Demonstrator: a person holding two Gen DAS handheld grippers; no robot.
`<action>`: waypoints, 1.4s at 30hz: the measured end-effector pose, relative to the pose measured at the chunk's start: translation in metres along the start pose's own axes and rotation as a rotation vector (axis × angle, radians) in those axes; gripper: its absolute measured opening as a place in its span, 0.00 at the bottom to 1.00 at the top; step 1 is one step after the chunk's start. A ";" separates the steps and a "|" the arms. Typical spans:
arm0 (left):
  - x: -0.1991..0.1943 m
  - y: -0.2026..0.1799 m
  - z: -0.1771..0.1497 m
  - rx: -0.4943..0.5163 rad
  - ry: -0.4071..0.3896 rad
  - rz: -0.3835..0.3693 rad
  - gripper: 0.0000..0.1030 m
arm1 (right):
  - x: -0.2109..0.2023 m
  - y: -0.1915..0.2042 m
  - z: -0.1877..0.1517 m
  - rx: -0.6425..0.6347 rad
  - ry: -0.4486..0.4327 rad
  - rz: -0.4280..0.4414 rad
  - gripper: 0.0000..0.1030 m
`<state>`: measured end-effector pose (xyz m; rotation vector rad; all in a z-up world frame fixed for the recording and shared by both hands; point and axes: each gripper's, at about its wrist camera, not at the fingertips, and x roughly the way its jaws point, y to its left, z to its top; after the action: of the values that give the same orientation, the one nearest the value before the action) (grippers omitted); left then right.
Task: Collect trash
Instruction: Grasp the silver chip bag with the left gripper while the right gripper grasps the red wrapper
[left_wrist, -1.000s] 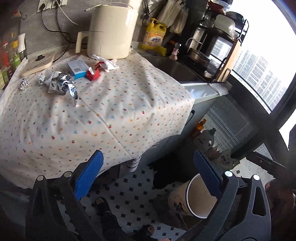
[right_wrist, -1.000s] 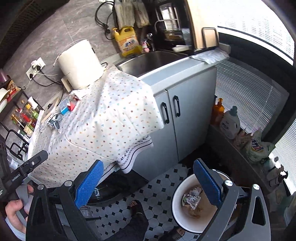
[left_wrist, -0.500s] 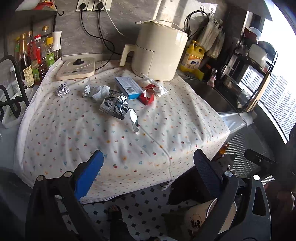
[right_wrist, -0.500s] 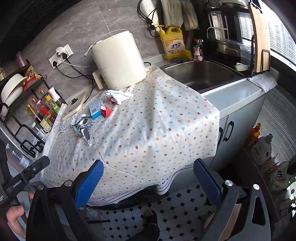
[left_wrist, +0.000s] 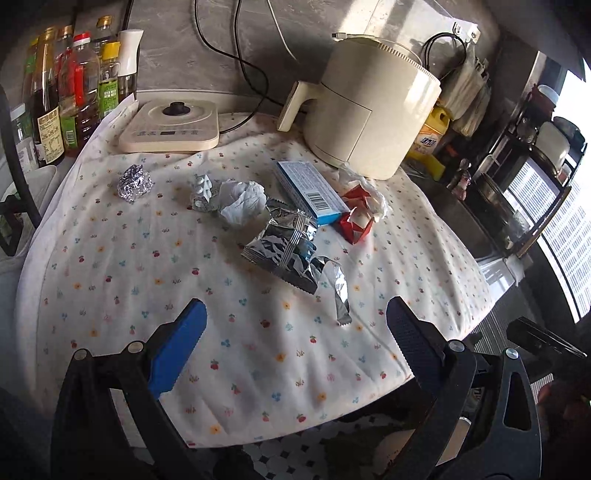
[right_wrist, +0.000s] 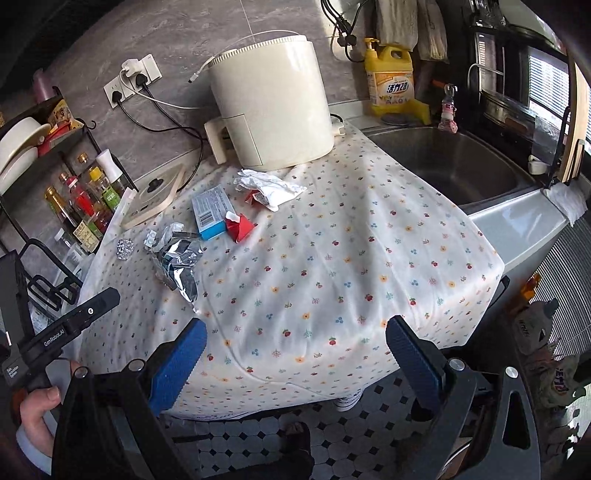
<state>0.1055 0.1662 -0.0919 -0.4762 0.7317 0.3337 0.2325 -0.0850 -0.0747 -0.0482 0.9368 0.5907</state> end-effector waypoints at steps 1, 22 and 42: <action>0.006 0.002 0.004 0.003 0.005 -0.005 0.94 | 0.004 0.002 0.003 0.005 0.000 -0.006 0.92; 0.085 0.016 0.056 0.140 0.127 -0.148 0.35 | 0.085 0.045 0.052 0.052 0.042 -0.043 0.91; 0.037 0.099 0.078 -0.002 0.009 0.034 0.35 | 0.185 0.086 0.091 -0.047 0.128 -0.033 0.52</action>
<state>0.1301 0.2951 -0.0972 -0.4681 0.7487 0.3643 0.3402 0.0981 -0.1445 -0.1448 1.0438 0.5841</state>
